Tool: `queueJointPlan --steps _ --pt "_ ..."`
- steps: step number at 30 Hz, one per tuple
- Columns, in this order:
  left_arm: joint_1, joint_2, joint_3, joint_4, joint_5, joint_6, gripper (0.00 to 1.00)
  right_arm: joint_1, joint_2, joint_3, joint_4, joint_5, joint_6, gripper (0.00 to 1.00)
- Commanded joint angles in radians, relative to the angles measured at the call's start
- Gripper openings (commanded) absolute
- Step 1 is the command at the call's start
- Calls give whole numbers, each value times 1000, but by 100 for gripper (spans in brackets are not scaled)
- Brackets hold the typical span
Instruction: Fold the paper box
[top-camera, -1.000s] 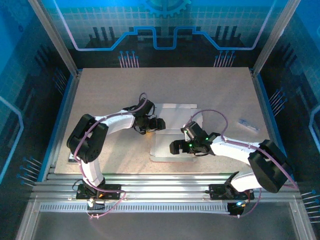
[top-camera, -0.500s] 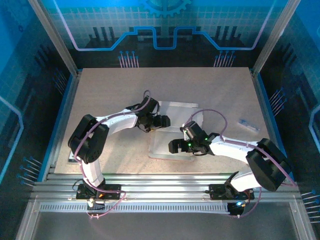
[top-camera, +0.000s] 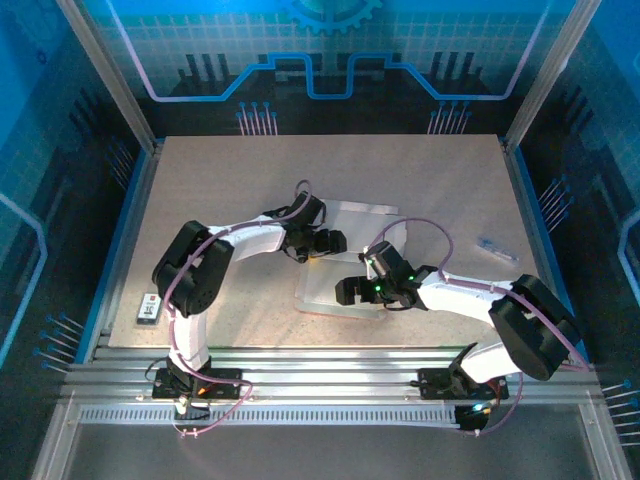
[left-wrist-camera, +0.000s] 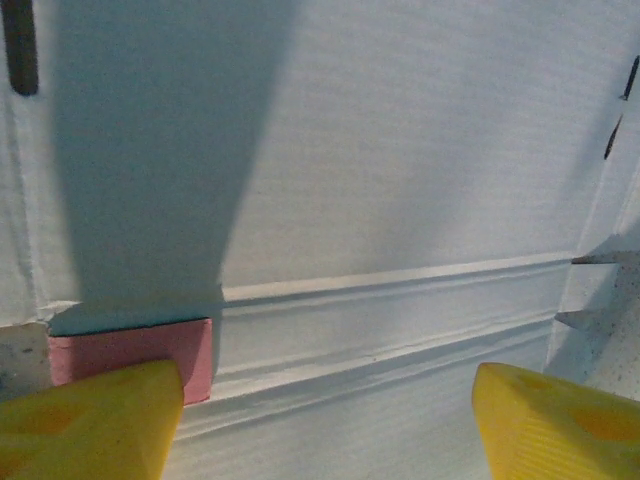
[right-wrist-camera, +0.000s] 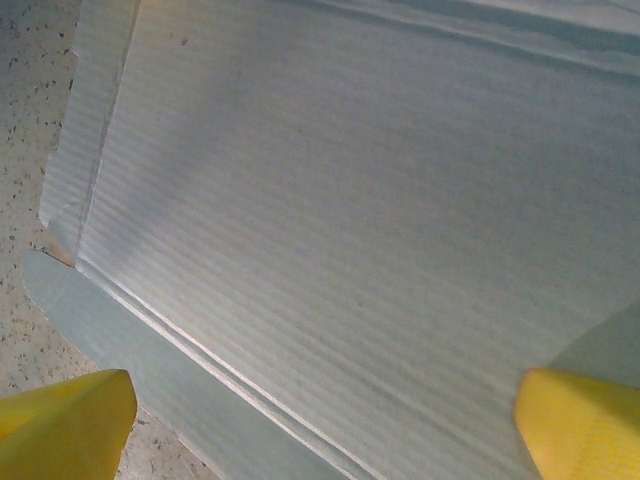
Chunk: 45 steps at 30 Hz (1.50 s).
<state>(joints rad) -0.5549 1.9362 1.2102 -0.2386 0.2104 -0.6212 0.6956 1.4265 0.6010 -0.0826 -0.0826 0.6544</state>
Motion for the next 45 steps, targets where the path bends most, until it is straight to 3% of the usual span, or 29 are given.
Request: queueJointPlan --steps 1,8,13,25,32,36,45 --pt "-6 32 10 7 -23 12 77 20 45 -41 -73 -8 -2 100" --pt "-6 -38 -105 35 -71 -63 74 20 -112 -21 -129 -18 -22 100" --pt "-8 -107 -213 87 -80 -174 72 21 -190 -3 -116 -94 -1 100" --pt "2 -260 -341 138 -72 -311 71 45 -128 8 -26 -125 94 98" --pt "32 -320 -233 32 -24 -234 75 72 -19 13 17 -110 115 100" --pt "70 -347 -185 -70 -52 -174 75 77 17 3 42 -125 126 100" --pt "174 -264 -44 -163 -76 -80 75 124 2 -18 32 -114 125 100"
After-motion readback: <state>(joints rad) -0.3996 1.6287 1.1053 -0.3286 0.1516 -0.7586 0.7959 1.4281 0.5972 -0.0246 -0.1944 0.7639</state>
